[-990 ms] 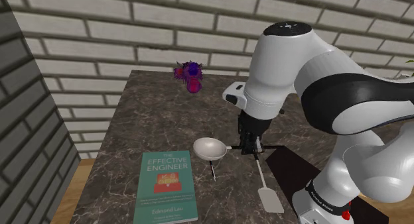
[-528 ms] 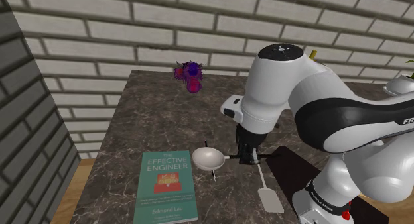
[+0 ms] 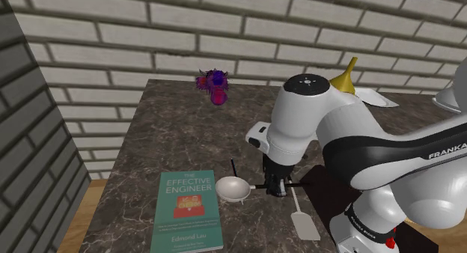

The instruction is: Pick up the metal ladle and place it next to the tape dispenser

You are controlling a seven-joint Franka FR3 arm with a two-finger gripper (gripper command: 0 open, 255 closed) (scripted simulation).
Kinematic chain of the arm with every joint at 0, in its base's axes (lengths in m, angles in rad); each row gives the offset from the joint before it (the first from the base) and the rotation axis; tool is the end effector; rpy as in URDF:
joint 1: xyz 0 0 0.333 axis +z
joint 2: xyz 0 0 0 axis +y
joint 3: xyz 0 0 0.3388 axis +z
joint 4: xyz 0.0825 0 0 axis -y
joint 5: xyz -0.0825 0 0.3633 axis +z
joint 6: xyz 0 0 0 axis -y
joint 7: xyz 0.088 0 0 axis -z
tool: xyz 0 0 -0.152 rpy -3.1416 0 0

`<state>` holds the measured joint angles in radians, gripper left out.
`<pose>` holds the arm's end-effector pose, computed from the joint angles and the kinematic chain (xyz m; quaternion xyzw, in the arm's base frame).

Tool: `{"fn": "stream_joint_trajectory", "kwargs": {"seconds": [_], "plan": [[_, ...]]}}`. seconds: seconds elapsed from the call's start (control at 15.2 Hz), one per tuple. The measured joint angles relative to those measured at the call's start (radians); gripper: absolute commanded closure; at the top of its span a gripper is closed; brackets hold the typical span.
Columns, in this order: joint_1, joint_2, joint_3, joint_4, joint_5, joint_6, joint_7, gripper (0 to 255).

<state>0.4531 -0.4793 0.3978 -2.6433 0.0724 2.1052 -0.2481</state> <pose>0.2286 0.2583 0.3674 0.8727 0.4826 -0.0255 0.0692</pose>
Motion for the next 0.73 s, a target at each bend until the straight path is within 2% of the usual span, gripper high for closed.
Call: {"fn": "stream_joint_trajectory", "kwargs": {"seconds": [0.4, 0.73], "plan": [[-0.005, 0.050, 0.020, -0.045, -0.006, 0.094, 0.019, 255], [-0.008, 0.061, 0.022, -0.048, -0.009, 0.108, 0.022, 255]]}}
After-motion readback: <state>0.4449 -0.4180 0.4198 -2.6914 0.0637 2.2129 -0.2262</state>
